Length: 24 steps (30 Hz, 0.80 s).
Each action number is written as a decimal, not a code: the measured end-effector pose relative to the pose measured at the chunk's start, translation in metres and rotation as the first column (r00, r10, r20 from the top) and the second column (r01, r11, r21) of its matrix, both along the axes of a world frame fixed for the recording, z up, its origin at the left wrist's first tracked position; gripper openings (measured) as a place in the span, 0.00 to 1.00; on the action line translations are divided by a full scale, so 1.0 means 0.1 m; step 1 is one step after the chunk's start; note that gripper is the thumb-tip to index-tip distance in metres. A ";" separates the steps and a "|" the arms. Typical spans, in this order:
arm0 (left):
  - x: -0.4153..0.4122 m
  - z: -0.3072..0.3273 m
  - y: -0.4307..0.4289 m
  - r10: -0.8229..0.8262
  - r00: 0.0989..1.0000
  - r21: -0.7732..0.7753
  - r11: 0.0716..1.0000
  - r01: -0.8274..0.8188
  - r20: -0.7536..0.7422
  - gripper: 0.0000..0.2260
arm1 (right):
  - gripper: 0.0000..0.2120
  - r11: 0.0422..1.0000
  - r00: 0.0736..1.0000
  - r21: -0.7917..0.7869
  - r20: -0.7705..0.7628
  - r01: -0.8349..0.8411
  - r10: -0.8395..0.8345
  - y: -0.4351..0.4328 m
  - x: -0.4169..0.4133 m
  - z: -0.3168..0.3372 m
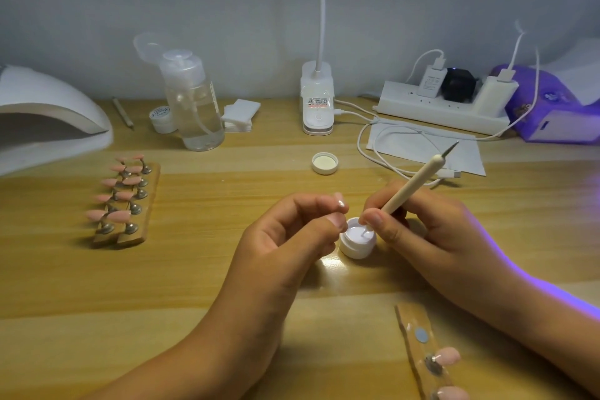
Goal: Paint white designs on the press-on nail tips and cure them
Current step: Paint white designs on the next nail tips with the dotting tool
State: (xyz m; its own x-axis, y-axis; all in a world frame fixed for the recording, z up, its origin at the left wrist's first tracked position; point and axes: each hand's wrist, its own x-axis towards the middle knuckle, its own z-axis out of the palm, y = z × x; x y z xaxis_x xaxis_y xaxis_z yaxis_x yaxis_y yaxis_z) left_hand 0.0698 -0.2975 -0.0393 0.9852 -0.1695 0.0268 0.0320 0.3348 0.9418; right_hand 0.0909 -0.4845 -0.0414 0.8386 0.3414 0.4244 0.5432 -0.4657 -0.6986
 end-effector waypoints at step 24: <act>-0.04 -0.02 -0.03 -0.109 0.990 0.098 0.990 0.100 0.091 0.07 | 0.05 0.687 0.954 0.722 -0.256 0.081 0.156 -0.06 -0.05 0.08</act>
State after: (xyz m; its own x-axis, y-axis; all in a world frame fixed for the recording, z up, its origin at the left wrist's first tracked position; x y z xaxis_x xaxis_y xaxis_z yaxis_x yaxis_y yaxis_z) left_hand 0.0660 -0.3008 -0.0415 0.9555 -0.2776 0.0996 -0.0297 0.2455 0.9689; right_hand 0.0854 -0.4902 -0.0331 0.9502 0.0640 0.3050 0.2791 0.2606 -0.9242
